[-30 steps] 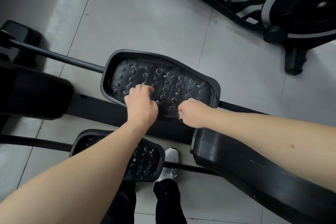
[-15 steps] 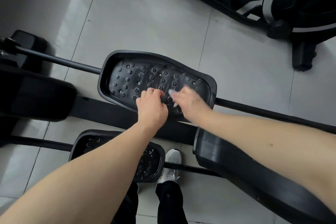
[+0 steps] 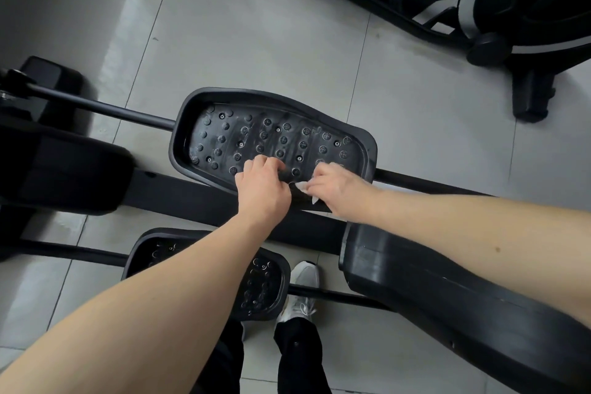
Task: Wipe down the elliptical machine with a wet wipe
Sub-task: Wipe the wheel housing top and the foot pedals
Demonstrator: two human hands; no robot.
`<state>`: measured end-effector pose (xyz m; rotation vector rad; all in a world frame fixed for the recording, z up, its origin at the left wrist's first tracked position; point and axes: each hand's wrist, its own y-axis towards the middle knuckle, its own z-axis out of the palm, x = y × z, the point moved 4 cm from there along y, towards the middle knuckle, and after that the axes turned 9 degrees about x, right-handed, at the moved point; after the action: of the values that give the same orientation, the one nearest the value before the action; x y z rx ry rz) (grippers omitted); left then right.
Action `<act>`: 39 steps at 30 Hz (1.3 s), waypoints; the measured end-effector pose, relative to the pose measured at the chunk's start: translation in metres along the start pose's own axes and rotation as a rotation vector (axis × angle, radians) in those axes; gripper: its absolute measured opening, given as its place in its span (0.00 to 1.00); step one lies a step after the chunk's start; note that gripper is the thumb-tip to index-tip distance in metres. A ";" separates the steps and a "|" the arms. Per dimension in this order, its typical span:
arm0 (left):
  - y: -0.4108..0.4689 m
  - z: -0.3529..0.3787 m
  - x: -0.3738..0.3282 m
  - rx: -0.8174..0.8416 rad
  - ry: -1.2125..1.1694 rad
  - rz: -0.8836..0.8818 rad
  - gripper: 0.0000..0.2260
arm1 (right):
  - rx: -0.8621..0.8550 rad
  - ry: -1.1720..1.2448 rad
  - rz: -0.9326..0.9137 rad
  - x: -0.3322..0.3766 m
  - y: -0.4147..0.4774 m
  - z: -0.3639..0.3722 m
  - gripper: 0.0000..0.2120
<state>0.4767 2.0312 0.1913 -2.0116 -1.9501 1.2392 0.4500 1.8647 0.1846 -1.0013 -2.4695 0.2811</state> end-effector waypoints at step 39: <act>-0.148 -0.073 -0.045 0.319 -0.195 -0.183 0.19 | -0.087 1.394 1.033 0.126 -0.080 -0.084 0.12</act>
<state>0.4063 2.0538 0.3461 -1.5767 -1.8197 1.6274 0.3628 1.8965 0.3282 -1.6295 -0.6347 -0.1994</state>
